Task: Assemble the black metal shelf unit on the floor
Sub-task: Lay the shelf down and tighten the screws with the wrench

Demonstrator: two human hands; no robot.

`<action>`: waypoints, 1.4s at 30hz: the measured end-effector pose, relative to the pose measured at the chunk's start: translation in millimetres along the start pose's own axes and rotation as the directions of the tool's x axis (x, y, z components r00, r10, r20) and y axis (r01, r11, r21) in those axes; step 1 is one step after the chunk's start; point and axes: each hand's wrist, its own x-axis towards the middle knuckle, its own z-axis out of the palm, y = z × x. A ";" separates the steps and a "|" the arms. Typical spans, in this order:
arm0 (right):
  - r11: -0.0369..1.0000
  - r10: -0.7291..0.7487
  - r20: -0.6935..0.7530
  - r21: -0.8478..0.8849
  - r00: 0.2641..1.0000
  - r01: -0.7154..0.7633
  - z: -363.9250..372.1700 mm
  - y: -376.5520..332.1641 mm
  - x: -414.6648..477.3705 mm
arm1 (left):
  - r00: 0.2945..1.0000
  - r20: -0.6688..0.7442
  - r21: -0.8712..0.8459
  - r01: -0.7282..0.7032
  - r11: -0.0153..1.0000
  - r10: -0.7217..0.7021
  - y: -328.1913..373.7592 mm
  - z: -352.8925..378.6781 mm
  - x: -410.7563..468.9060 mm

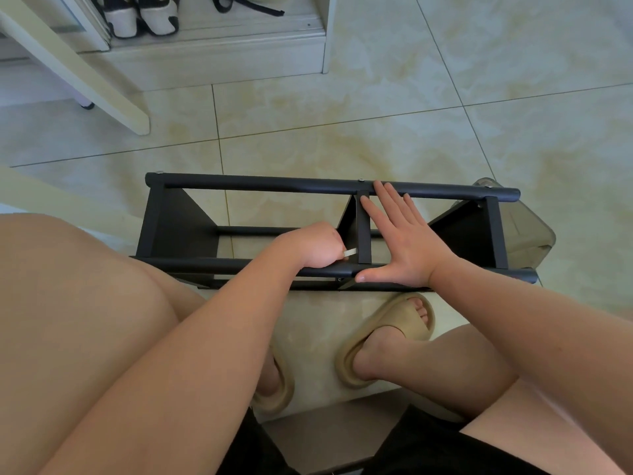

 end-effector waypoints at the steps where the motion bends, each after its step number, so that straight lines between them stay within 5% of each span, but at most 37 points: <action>1: 1.000 0.008 0.015 -0.003 1.000 -0.008 -1.5 0.3 0.7 | 0.999 -0.025 0.060 0.032 0.998 -0.030 0.7 -0.5 -1.8; 5: 0.999 0.044 0.081 0.020 0.996 -0.045 -21.2 5.7 12.9 | 0.964 -0.236 0.147 0.157 0.977 -0.120 6.2 -20.9 -10.8; 10: 0.993 0.105 0.077 0.039 0.991 -0.108 -52.1 22.9 33.2 | 0.866 -0.496 0.121 -0.003 0.993 0.063 31.0 -75.6 0.9; 15: 0.972 0.209 0.272 0.050 0.939 -0.231 -63.2 50.3 60.1 | 0.950 -0.309 0.294 0.058 0.954 0.038 19.5 -110.9 16.2; 20: 0.946 0.170 0.388 0.193 0.906 -0.260 -67.6 71.6 88.0 | 0.990 -0.131 0.208 0.086 0.974 -0.059 -0.9 -125.4 38.3; 24: 0.948 0.160 0.290 0.223 0.944 -0.229 -73.1 69.6 112.5 | 0.957 -0.272 0.041 0.119 0.992 -0.104 -8.7 -135.6 50.6; 34: 0.983 0.138 -0.123 0.140 0.983 -0.121 -91.7 48.0 152.8 | 0.791 -0.612 0.112 0.100 0.989 -0.010 -43.7 -176.1 52.6; 42: 0.982 0.178 0.056 0.053 0.982 -0.181 -43.4 41.1 144.0 | 0.806 -0.591 0.121 0.061 0.991 0.022 -63.3 -115.5 63.0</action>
